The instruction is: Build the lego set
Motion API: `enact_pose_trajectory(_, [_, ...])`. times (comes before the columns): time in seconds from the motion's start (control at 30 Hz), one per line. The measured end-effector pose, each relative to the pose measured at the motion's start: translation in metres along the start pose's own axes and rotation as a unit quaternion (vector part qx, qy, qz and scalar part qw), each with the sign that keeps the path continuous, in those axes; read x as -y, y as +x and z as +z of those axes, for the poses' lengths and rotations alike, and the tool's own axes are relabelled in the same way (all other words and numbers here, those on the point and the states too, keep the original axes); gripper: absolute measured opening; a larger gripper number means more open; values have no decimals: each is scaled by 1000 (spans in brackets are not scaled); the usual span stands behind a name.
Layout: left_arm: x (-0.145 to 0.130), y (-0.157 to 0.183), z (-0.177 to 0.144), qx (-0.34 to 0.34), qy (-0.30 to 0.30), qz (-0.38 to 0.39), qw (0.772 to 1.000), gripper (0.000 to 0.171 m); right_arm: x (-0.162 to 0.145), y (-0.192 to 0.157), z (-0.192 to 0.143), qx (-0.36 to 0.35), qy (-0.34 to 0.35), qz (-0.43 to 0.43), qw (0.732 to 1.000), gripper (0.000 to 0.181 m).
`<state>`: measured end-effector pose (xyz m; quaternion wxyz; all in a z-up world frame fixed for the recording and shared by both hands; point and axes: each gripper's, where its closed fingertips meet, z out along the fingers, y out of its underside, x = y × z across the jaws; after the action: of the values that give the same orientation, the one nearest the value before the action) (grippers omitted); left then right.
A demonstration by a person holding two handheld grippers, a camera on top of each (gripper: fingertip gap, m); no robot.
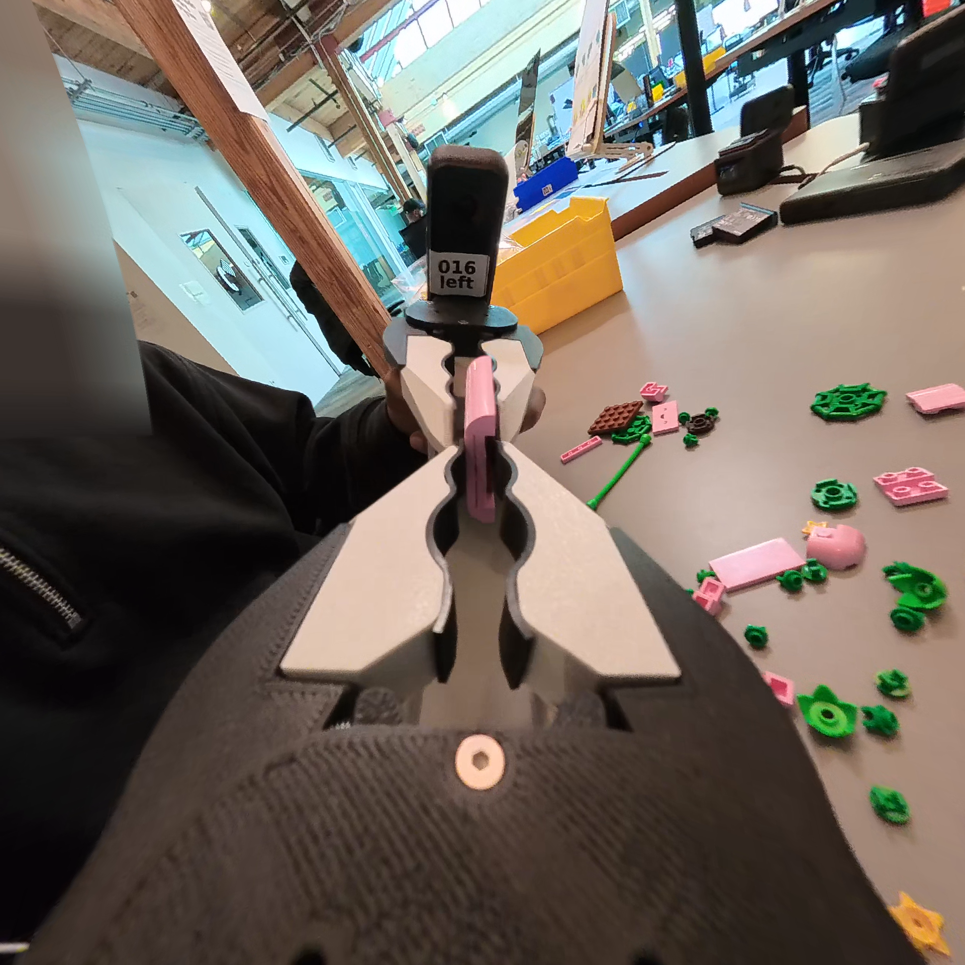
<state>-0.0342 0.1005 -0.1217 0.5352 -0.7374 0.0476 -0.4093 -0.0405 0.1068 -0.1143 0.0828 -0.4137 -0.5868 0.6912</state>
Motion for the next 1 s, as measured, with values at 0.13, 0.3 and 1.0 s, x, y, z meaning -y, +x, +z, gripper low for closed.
enact_pose_trajectory(0.13, [3,-2,-3,5,3,4,1000,6,4,0,4,-1,21,-15,1000,8])
enact_pose_trajectory(0.3, [6,0,-4,8,10,7,1000,5,0,-2,6,15,19,-11,1000,25])
enact_pose_trajectory(1.0, [3,1,-1,3,2,-4,1000,6,-6,-2,9,16,-6,-11,1000,8])
